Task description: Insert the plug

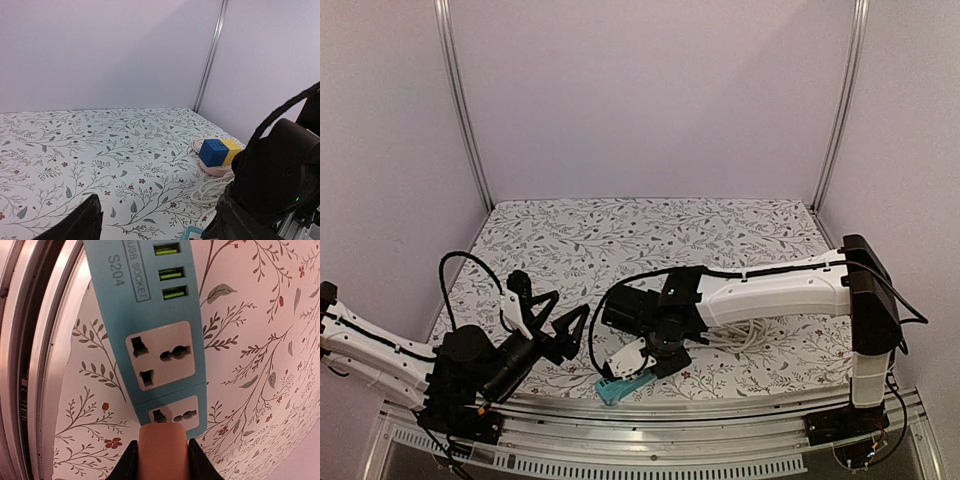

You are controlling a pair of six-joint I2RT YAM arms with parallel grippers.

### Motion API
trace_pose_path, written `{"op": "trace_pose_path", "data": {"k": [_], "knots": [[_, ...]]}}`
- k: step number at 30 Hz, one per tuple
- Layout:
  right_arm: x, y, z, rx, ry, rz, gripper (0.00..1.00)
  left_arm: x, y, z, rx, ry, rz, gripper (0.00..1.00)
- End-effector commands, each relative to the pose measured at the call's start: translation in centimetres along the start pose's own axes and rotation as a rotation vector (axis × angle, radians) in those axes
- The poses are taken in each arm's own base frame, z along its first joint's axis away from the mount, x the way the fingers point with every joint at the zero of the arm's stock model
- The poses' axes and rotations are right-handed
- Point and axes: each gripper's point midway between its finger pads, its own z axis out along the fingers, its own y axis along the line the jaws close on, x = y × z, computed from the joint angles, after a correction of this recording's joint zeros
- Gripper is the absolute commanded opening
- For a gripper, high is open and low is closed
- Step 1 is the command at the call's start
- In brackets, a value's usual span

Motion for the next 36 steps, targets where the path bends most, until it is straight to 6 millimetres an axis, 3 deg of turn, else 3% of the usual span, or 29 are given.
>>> {"op": "trace_pose_path", "data": {"k": [1,11,19,23,36], "knots": [[2.4,2.2,1.6,-0.094,0.098,-0.087,0.0,0.2,0.7,0.1,-0.025,-0.003,0.006,0.78],[3.4,2.7,2.4,-0.153,0.145,-0.217,0.0,0.0,0.7,0.0,-0.022,-0.006,0.001,0.78],[1.8,3.0,2.7,-0.243,0.072,-0.241,0.0,0.1,0.6,0.0,-0.018,-0.005,0.0,0.78],[2.7,3.1,3.9,-0.278,0.096,-0.23,0.0,0.0,0.6,0.0,-0.015,-0.005,-0.002,0.78],[2.3,3.6,6.8,-0.316,0.096,-0.183,0.0,0.0,0.6,0.0,-0.014,-0.005,-0.003,0.78]]}}
